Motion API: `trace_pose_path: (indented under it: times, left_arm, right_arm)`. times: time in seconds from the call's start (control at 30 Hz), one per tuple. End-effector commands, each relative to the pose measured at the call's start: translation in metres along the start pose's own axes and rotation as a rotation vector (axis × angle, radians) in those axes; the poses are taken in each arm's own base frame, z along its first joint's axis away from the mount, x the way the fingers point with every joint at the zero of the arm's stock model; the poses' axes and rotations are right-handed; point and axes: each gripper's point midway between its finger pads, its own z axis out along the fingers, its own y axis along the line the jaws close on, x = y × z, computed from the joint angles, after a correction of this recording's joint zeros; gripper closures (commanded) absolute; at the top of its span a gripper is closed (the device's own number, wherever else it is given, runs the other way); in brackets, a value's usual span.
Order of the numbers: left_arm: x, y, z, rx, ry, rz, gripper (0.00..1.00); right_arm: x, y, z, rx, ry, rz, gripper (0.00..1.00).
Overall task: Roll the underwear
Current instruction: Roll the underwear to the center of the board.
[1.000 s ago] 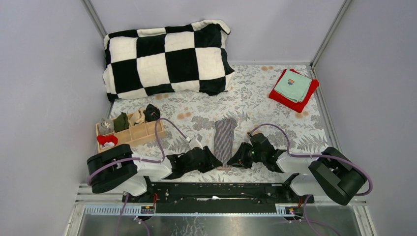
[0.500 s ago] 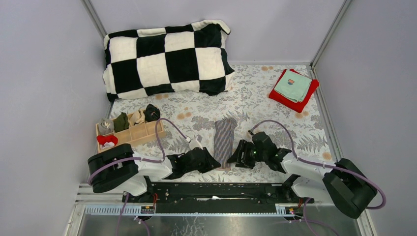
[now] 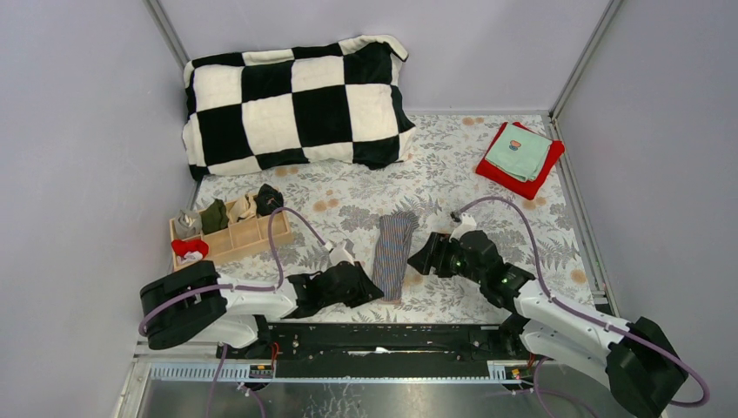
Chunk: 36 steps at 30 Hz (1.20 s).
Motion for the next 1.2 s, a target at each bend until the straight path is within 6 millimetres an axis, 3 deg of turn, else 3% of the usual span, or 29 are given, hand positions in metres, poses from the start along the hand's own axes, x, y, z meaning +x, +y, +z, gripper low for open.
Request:
trace_pose_path:
  times: [0.0,0.1,0.37,0.47,0.6,0.73,0.93,1.17]
  left_arm:
    - [0.002,0.037,-0.005,-0.116,0.012,0.057,0.98]
    - [-0.001,0.036,-0.008,-0.114,0.009,0.062,1.0]
    - [-0.008,0.024,-0.018,-0.052,-0.006,0.077,1.0]
    - [-0.012,0.022,-0.021,-0.03,0.0,0.071,1.0]
    - [-0.018,0.023,-0.022,-0.031,0.01,0.061,1.0]
    - [-0.022,0.027,-0.021,-0.041,0.021,0.064,1.0]
    - [-0.022,0.043,-0.016,-0.093,0.054,0.061,1.0]
    - [-0.021,0.052,-0.013,-0.114,0.068,0.05,1.0]
  right_arm:
    - [-0.06,0.021,-0.009,0.008,-0.187,-0.279,0.27]
    - [-0.071,0.017,-0.008,0.043,-0.194,-0.467,0.33]
    - [-0.085,0.028,-0.01,0.001,-0.24,-0.88,0.35]
    - [-0.068,0.047,-0.008,-0.101,-0.22,-1.072,0.35]
    - [-0.025,0.07,-0.007,-0.279,-0.165,-1.369,0.32]
    - [0.018,0.075,-0.008,-0.464,-0.159,-1.617,0.31]
    - [0.048,0.069,-0.002,-0.536,-0.092,-1.848,0.3]
    - [0.066,0.068,0.01,-0.578,-0.048,-2.033,0.3]
